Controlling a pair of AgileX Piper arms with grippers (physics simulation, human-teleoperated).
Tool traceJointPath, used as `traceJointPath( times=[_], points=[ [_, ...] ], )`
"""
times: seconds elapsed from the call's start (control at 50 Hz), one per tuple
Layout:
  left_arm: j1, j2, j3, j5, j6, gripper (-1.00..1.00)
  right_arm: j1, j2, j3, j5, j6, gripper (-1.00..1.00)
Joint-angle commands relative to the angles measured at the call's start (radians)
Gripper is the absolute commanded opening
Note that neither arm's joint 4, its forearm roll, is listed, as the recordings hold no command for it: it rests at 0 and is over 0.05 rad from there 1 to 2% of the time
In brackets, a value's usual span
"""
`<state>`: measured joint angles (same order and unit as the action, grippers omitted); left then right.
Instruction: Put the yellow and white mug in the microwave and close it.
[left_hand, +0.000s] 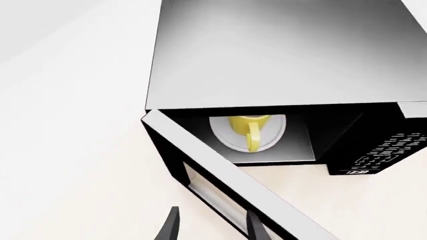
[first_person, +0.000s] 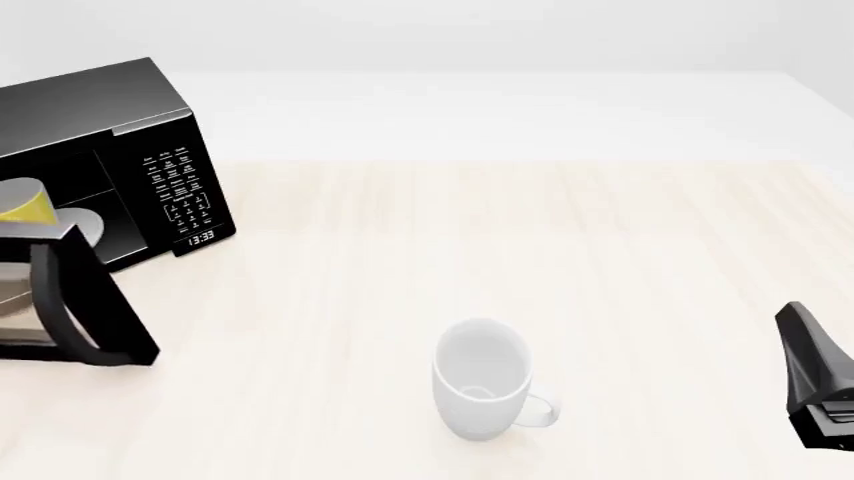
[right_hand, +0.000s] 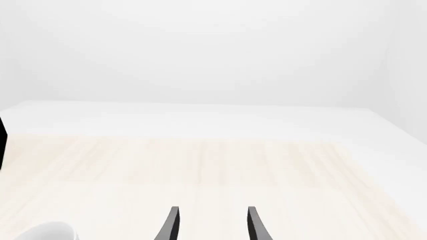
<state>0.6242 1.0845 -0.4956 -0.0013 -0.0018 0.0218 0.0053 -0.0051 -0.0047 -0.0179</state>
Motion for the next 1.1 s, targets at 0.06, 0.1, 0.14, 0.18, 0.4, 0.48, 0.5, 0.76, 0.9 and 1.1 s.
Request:
traceJointPath(
  times=[0.06, 0.1, 0.14, 0.18, 0.4, 0.48, 0.5, 0.76, 0.9, 1.1],
  points=[
    [-0.045, 0.01, -0.024, -0.029, -0.006, 1.0, -0.008, -0.001, 0.001, 0.0, 0.003, 1.0],
    [-0.049, 0.021, -0.026, -0.037, -0.005, 1.0, -0.008, -0.001, 0.001, 0.0, 0.003, 1.0],
    [-0.051, 0.041, -0.026, -0.053, -0.003, 1.0, -0.008, -0.001, 0.001, 0.0, 0.003, 1.0],
    [-0.054, 0.055, -0.027, -0.062, -0.002, 1.0, -0.008, -0.001, 0.001, 0.0, 0.003, 1.0],
    [-0.057, 0.145, -0.048, -0.117, 0.003, 1.0, -0.008, -0.001, 0.001, 0.0, 0.003, 1.0],
    [-0.064, 0.171, -0.059, -0.13, 0.003, 1.0, -0.008, -0.001, 0.001, 0.0, 0.003, 1.0],
    [-0.065, 0.183, -0.068, -0.134, 0.005, 1.0, -0.008, -0.001, 0.001, 0.0, 0.003, 1.0],
    [-0.079, 0.258, -0.107, -0.167, 0.009, 1.0, -0.008, -0.001, 0.001, 0.0, 0.003, 1.0],
    [-0.083, 0.293, -0.136, -0.18, 0.001, 1.0, -0.008, -0.001, 0.001, 0.0, 0.003, 1.0],
    [-0.079, 0.357, -0.17, -0.206, -0.004, 1.0, -0.008, -0.001, 0.001, 0.0, 0.003, 1.0]
  ],
)
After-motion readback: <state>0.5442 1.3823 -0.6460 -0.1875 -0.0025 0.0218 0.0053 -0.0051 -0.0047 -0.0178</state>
